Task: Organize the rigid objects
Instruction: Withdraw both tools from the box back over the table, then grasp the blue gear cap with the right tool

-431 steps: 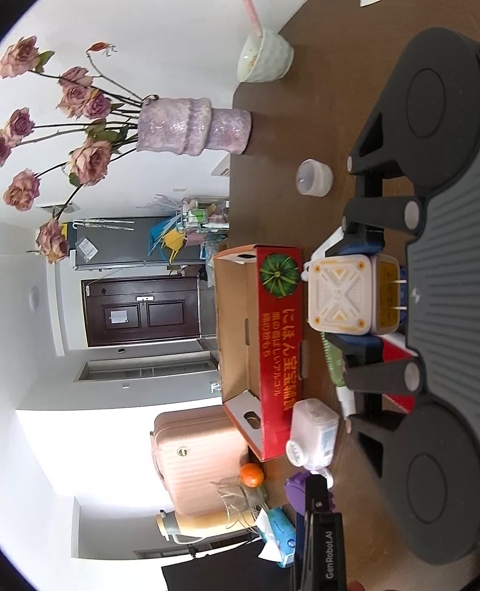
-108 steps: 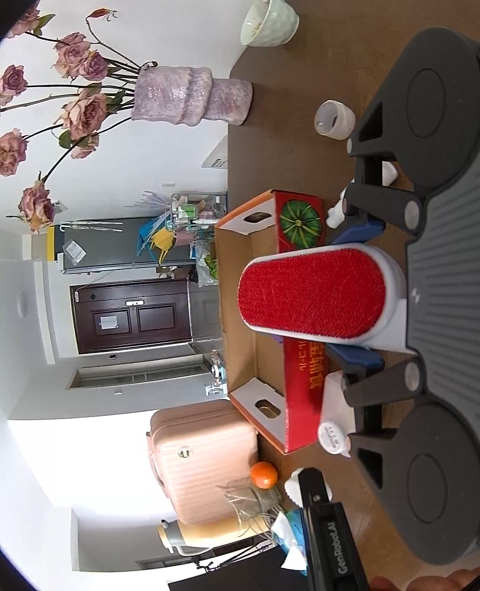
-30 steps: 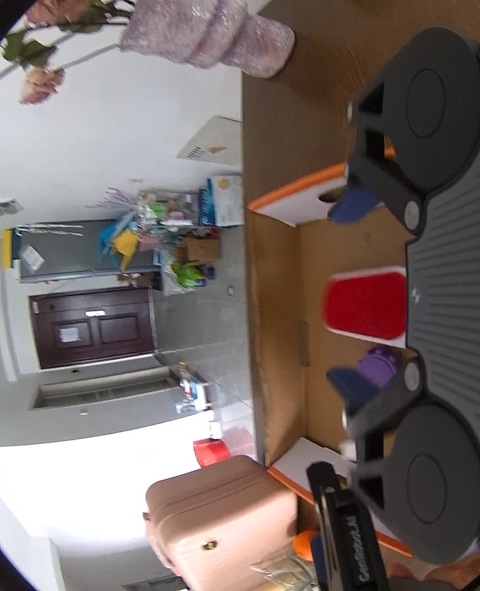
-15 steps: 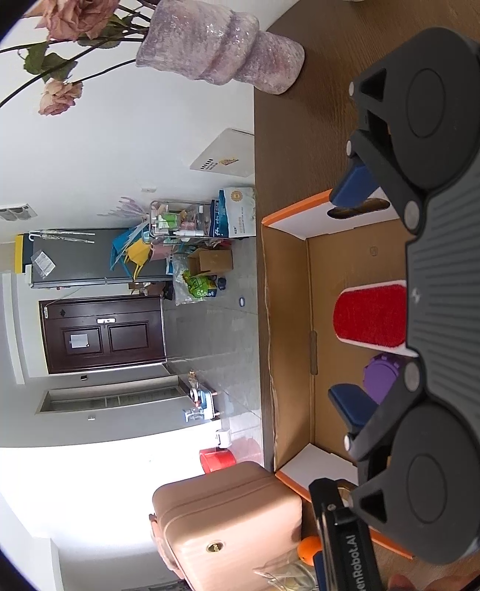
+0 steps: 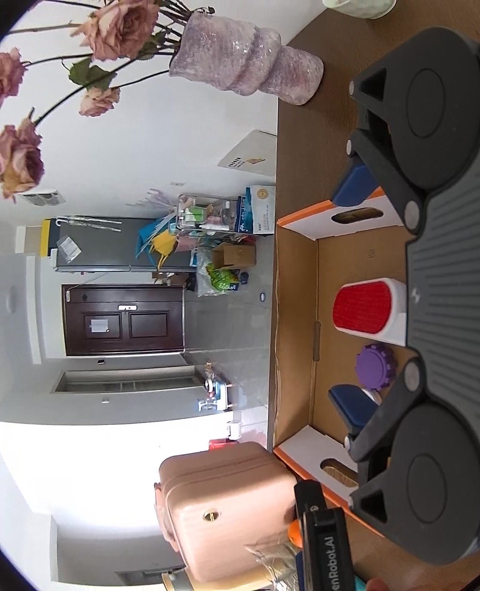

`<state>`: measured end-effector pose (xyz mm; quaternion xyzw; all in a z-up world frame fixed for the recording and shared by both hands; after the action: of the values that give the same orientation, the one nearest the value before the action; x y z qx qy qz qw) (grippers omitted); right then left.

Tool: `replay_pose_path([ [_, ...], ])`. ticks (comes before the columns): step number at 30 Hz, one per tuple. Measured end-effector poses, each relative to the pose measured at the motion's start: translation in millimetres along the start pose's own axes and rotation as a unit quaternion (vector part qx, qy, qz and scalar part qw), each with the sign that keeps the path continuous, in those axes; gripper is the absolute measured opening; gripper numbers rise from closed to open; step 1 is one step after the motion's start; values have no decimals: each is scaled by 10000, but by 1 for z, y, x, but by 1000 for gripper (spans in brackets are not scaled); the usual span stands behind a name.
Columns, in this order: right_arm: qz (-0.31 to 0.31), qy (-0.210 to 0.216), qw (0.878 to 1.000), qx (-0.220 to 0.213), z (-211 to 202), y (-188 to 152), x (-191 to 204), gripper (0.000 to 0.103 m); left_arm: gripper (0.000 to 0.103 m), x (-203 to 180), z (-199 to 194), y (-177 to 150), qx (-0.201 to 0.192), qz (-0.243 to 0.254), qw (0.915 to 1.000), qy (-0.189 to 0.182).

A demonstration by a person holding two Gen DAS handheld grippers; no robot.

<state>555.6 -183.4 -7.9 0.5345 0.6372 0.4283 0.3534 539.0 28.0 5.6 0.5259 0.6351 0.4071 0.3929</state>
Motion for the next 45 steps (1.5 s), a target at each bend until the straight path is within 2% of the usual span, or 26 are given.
replay_pose_path([
  [10, -51, -173, 9998, -112, -42, -23, -10, 103, 103, 6, -36, -18, -113, 40, 9999, -100],
  [26, -14, -133, 9984, -552, -113, -53, -12, 103, 103, 27, -89, -51, -145, -100, 9998, -110],
  [36, 36, 21, 9984, -569, -154, -84, -7, 103, 103, 28, -129, -74, -192, -72, 9997, -117],
  [45, 173, -89, 9987, -481, -178, -115, -15, 103, 103, 24, -157, -100, -66, -60, 9996, -279],
])
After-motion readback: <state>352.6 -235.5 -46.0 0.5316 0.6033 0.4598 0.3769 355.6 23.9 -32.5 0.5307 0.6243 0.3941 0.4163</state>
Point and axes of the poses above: each gripper's, at about its wrist camera, not at the fingertips, and z roughly the way its jaws point, x to its left, y to its top, the point moved 7 cm from there along z, roughly the way its jaws point, and after that the axes turned 8 degrees about -x, right-handed, at the moved point
